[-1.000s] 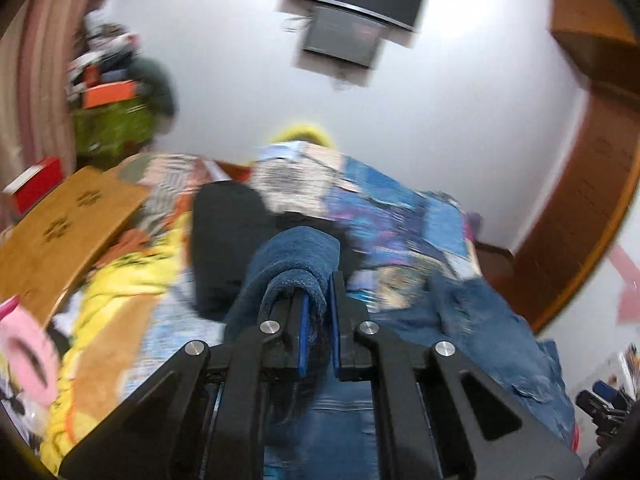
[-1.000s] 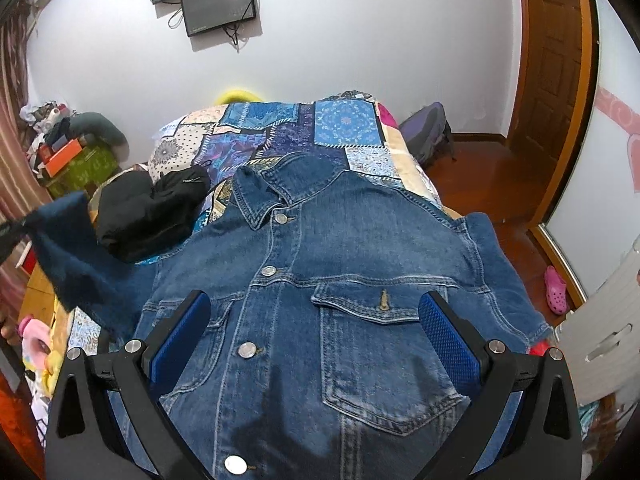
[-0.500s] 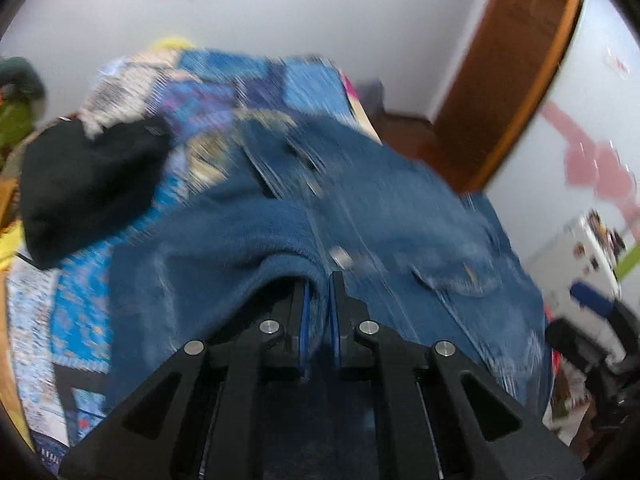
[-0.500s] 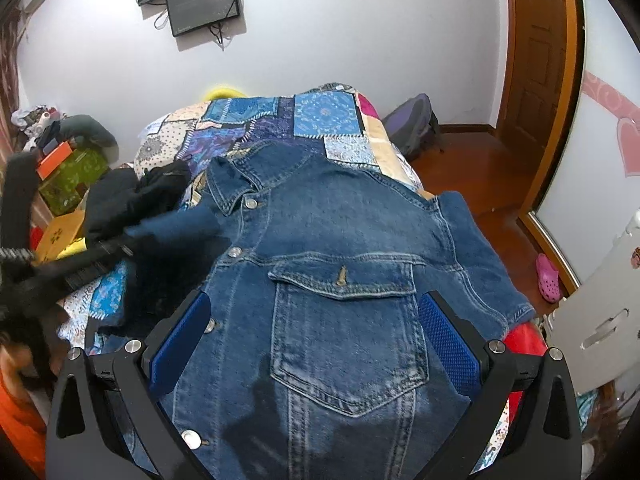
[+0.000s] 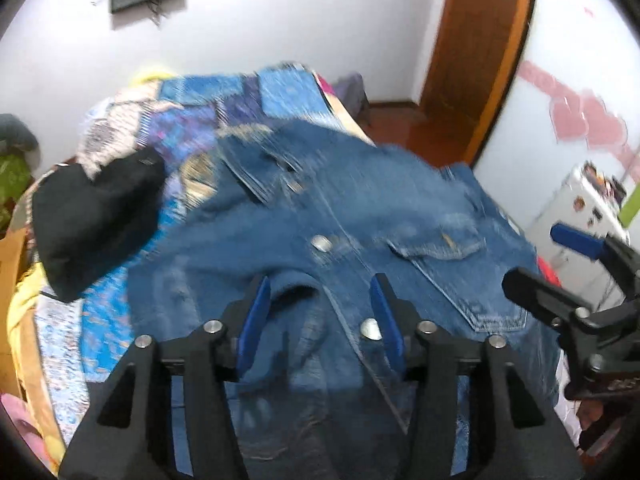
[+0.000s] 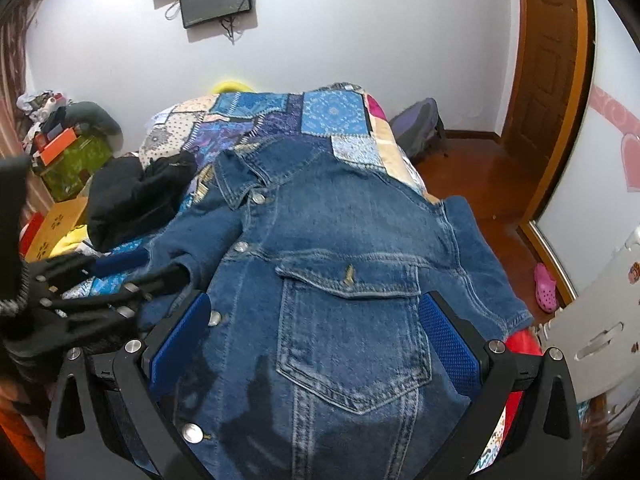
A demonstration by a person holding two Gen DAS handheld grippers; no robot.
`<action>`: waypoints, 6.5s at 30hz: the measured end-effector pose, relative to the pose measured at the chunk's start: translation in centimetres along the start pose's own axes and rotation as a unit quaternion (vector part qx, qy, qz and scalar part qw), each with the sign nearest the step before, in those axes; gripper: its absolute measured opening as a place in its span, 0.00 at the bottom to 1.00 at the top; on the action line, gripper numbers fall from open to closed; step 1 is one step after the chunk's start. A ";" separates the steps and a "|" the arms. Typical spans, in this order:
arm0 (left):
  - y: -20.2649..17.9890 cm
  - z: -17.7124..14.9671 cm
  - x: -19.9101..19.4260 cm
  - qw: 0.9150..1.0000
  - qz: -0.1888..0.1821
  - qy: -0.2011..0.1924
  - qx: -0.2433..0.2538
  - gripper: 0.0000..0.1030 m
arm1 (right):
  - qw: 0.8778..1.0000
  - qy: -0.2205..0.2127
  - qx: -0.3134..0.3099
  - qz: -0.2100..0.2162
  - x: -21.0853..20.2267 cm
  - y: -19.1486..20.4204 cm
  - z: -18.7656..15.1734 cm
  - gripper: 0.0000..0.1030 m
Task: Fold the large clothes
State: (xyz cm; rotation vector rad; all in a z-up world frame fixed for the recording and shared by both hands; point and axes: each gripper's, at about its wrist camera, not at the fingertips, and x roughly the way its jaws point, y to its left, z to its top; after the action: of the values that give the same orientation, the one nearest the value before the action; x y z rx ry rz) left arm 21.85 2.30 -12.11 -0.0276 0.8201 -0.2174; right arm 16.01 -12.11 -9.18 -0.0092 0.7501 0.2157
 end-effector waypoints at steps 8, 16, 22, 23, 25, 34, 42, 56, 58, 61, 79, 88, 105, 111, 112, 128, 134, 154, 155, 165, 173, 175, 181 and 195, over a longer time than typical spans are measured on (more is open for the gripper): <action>8.7 0.2 -5.1 0.994 0.086 -0.049 -0.054 0.61 | 0.998 -0.012 -0.050 0.044 0.6 3.9 2.7 1.00; 16.7 -3.2 -7.8 0.979 0.177 -0.026 -0.094 0.62 | 0.985 0.019 -0.145 0.090 4.4 10.7 3.7 1.00; 19.9 -6.8 -7.4 0.974 0.185 0.001 -0.128 0.62 | 0.962 0.110 -0.218 0.127 9.6 16.0 1.9 1.00; 20.3 -7.3 -7.3 0.974 0.182 0.005 -0.135 0.62 | 0.956 0.123 -0.236 0.125 10.5 16.9 1.4 0.99; 20.8 -8.0 -7.0 0.973 0.176 0.011 -0.145 0.62 | 0.947 0.141 -0.263 0.119 11.4 17.9 0.8 0.98; 21.7 -9.3 -5.7 0.974 0.149 0.021 -0.172 0.62 | 0.910 0.238 -0.323 0.106 17.4 20.0 -1.5 0.91; 21.3 -9.4 -4.7 0.975 0.140 0.031 -0.171 0.62 | 0.928 0.217 -0.277 0.121 17.5 19.2 -0.8 0.45; 17.5 -6.4 -3.5 0.982 0.113 0.025 -0.148 0.62 | 0.970 0.090 -0.158 0.162 10.5 14.3 6.2 0.12; 16.8 -5.9 -3.2 0.983 0.108 0.025 -0.145 0.62 | 0.976 0.056 -0.144 0.154 8.8 12.8 7.5 0.13; 15.5 -4.9 -2.5 0.985 0.093 0.022 -0.145 0.62 | 0.984 0.008 -0.116 0.138 6.1 9.7 9.6 0.13; 5.5 -4.0 6.8 0.989 -0.017 0.112 -0.099 0.62 | 0.996 0.053 0.050 0.050 9.1 -4.3 5.6 0.12; 5.9 -4.7 7.4 0.987 -0.013 0.117 -0.106 0.62 | 0.988 0.113 0.101 0.004 10.3 -8.5 1.7 0.12; 3.3 -2.1 4.5 0.995 0.047 0.064 -0.054 0.62 | 0.989 0.096 0.112 -0.002 6.0 -12.2 1.3 0.50; 1.9 0.0 4.1 0.997 0.043 0.038 -0.053 0.62 | 0.988 0.051 0.142 -0.018 3.7 -14.8 1.9 0.66; 1.6 0.3 4.1 0.997 0.044 0.034 -0.051 0.62 | 0.987 0.050 0.150 -0.020 3.6 -15.3 1.8 0.66; -2.0 1.7 5.4 0.998 0.054 0.020 -0.007 0.63 | 0.930 0.146 0.338 0.015 9.8 -24.7 -4.9 0.67; -0.2 0.9 6.6 0.997 0.062 0.043 -0.036 0.63 | 0.928 0.135 0.347 0.020 11.6 -25.8 -4.6 0.69; 2.7 -0.2 3.8 0.995 0.065 0.014 -0.079 0.63 | 0.974 -0.006 0.225 -0.010 4.1 -19.5 3.3 0.10; 2.7 -0.2 3.6 0.995 0.063 0.012 -0.082 0.63 | 0.978 -0.014 0.209 0.000 3.4 -18.5 3.9 0.10; 2.7 -0.9 2.2 0.996 0.048 0.002 -0.068 0.63 | 0.991 0.070 0.080 0.076 6.6 -7.8 3.3 0.10; 2.8 -1.6 1.7 0.997 0.047 0.003 -0.064 0.63 | 0.991 0.113 0.051 0.049 8.1 -6.1 1.7 0.15; 2.8 -1.6 1.6 0.997 0.045 0.002 -0.068 0.63 | 0.991 0.116 0.046 0.049 7.7 -5.9 1.8 0.20; 2.4 -1.5 1.4 0.997 0.045 0.000 -0.065 0.63 | 0.994 0.087 0.025 0.055 4.9 -5.2 2.4 0.45; 1.2 -1.1 2.7 0.998 0.052 0.012 -0.045 0.63 | 0.985 -0.001 0.170 -0.022 2.6 -13.3 2.7 0.60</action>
State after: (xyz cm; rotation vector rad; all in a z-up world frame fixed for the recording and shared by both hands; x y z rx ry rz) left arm 23.03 2.94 -14.98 -0.0672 0.8527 -0.0821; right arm 22.34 -24.43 -9.88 0.2982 0.7757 0.0439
